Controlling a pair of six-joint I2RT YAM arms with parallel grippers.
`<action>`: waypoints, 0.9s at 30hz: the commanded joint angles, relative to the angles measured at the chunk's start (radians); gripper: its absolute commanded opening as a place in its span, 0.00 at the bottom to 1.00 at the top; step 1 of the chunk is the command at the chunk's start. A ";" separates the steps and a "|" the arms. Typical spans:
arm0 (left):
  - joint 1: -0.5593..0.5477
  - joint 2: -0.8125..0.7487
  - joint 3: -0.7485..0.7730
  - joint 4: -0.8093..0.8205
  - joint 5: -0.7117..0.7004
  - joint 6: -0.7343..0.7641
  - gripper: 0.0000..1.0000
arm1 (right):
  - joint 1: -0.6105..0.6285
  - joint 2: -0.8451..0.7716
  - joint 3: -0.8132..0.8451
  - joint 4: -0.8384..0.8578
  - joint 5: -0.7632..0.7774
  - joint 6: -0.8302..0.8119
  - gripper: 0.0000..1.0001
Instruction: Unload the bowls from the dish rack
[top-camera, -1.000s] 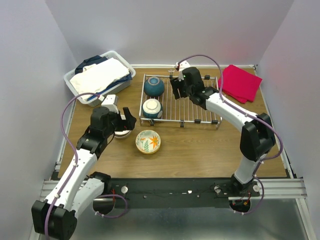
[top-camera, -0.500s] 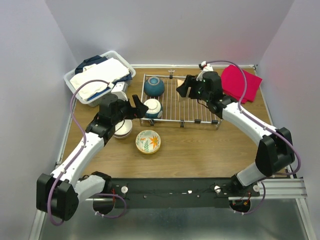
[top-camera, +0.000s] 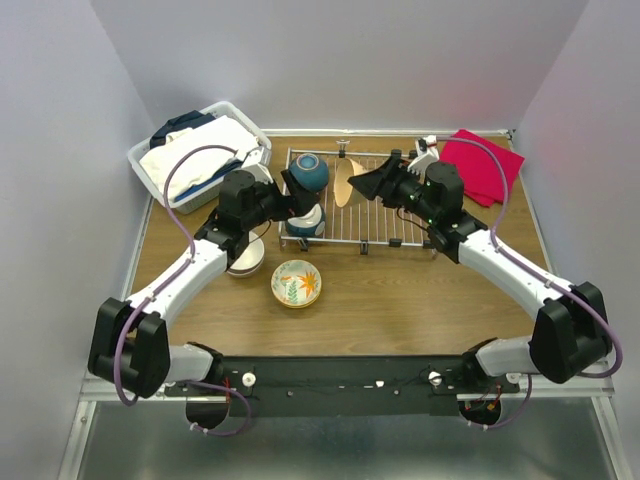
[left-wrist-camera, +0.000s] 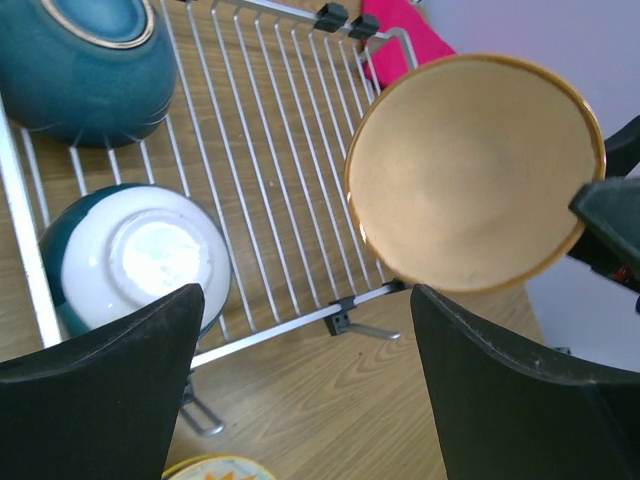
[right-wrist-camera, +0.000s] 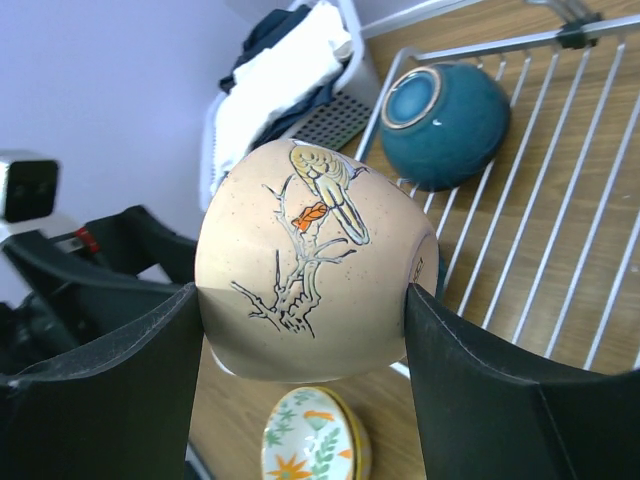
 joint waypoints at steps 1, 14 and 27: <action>-0.013 0.063 0.046 0.106 0.058 -0.082 0.91 | -0.002 -0.050 -0.052 0.205 -0.094 0.143 0.37; -0.052 0.216 0.107 0.186 0.130 -0.194 0.70 | -0.002 -0.081 -0.153 0.315 -0.137 0.220 0.37; -0.067 0.217 0.080 0.210 0.129 -0.220 0.00 | -0.002 -0.133 -0.221 0.371 -0.146 0.243 0.41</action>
